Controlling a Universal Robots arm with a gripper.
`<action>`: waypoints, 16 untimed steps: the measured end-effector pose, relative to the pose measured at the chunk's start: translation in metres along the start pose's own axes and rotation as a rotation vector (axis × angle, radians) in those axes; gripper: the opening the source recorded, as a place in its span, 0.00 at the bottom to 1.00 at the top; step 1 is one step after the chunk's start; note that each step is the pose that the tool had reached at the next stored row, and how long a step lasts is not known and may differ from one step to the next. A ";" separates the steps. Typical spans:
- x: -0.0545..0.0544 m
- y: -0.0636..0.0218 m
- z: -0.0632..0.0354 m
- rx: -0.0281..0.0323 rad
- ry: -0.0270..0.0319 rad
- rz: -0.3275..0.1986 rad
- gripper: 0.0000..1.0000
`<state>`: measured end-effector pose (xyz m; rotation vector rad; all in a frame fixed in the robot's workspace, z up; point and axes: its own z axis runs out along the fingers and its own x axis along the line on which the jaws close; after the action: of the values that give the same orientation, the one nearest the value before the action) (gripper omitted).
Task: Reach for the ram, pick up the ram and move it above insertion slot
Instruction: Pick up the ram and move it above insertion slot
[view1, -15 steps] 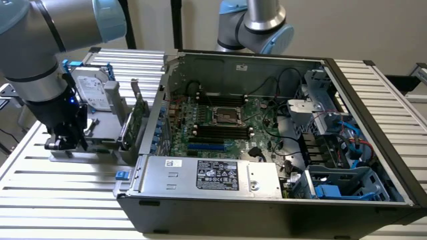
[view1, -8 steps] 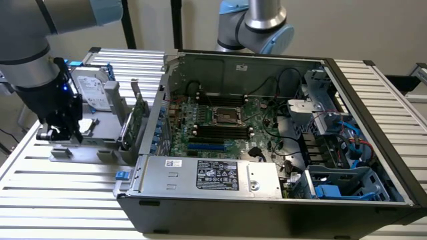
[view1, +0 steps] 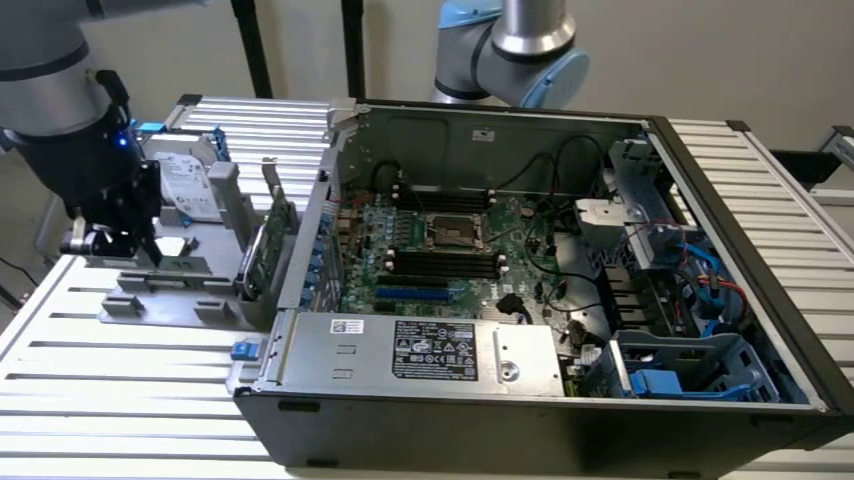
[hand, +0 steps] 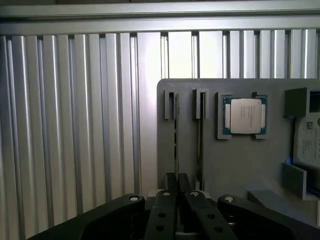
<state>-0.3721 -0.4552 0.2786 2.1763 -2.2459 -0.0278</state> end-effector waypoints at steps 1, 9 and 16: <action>0.000 -0.0027 -0.0045 0.0000 -0.0001 0.000 0.13; -0.001 -0.0250 -0.0417 0.0000 -0.0013 -0.002 0.13; -0.002 -0.0434 -0.0737 -0.0001 -0.0022 -0.005 0.13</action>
<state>-0.3270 -0.4552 0.3514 2.1829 -2.2417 -0.0304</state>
